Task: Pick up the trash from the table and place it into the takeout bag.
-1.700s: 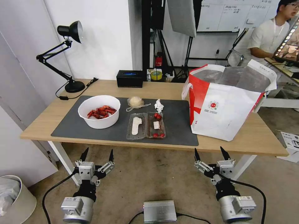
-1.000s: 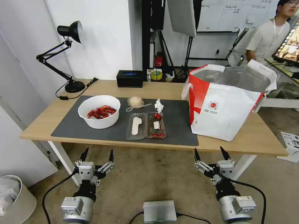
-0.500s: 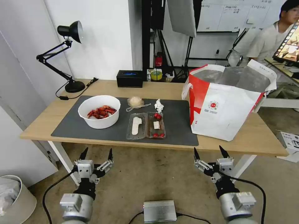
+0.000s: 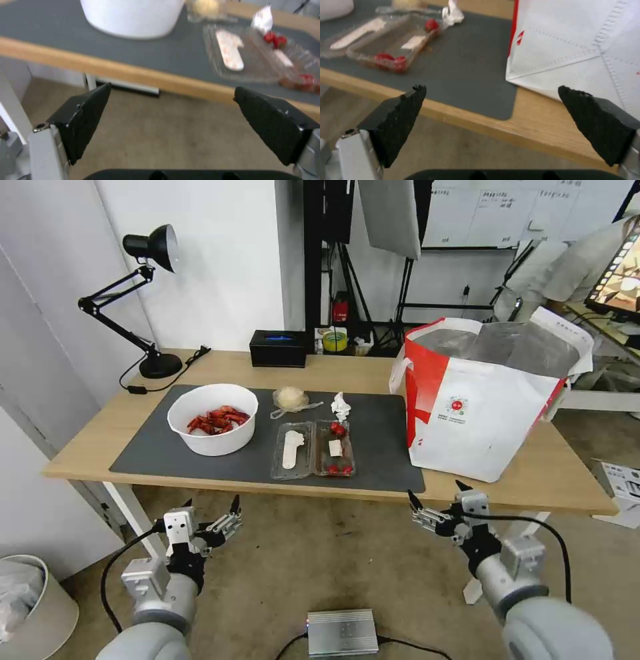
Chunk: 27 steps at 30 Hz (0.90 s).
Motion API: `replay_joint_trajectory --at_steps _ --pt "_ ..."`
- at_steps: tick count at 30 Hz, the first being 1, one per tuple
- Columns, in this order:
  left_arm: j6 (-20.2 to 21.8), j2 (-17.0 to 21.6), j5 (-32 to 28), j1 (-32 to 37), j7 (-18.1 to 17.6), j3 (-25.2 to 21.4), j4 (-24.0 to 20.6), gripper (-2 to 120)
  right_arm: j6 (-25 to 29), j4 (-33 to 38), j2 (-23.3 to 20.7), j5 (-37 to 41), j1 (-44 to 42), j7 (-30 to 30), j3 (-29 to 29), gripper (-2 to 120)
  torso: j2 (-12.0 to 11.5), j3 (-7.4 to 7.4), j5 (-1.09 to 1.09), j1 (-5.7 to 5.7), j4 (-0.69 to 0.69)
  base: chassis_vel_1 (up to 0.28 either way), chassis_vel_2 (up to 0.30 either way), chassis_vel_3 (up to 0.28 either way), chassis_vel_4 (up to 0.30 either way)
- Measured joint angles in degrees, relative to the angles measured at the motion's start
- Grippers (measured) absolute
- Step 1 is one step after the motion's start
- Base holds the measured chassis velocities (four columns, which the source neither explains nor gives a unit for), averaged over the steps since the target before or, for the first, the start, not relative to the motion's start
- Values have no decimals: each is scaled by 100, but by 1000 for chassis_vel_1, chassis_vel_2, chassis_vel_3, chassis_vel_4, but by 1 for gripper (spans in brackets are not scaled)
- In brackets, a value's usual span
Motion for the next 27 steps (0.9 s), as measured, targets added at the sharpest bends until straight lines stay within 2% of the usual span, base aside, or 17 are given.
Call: replay_joint_trajectory --at_steps 1,2,5,6,9,20,27 --pt "181 46 -139 -48 -75 3 -10 100 -131 -12 -62 61 59 7 -15 100 0 0 -4 0 0 0 0 0 0" --pt "445 159 -388 -148 -160 -6 -14 100 -349 -228 -73 130 146 -4 -137 100 0 0 2 0 1 0 0 0 0" --pt "530 209 -484 -190 -201 -24 -13 100 -405 -304 -69 137 163 -20 -176 100 -1 0 6 1 -2 0 0 0 0" --pt "573 227 -579 -218 -217 -21 -7 100 -419 -346 -62 134 191 -49 -200 100 -1 -1 -4 1 -1 0 0 0 0" --pt "585 233 -687 -239 -279 -19 -4 100 -423 -374 -57 130 208 -81 -218 100 -1 -1 1 0 0 0 0 0 0" --pt "576 208 -980 -313 -371 5 69 100 -371 -470 -38 108 345 -174 -316 100 -1 0 -1 0 0 0 0 0 0" --pt "602 230 -1640 -429 -578 14 94 100 -205 -502 -59 119 502 -259 -357 100 -1 0 -1 0 0 0 0 0 0"
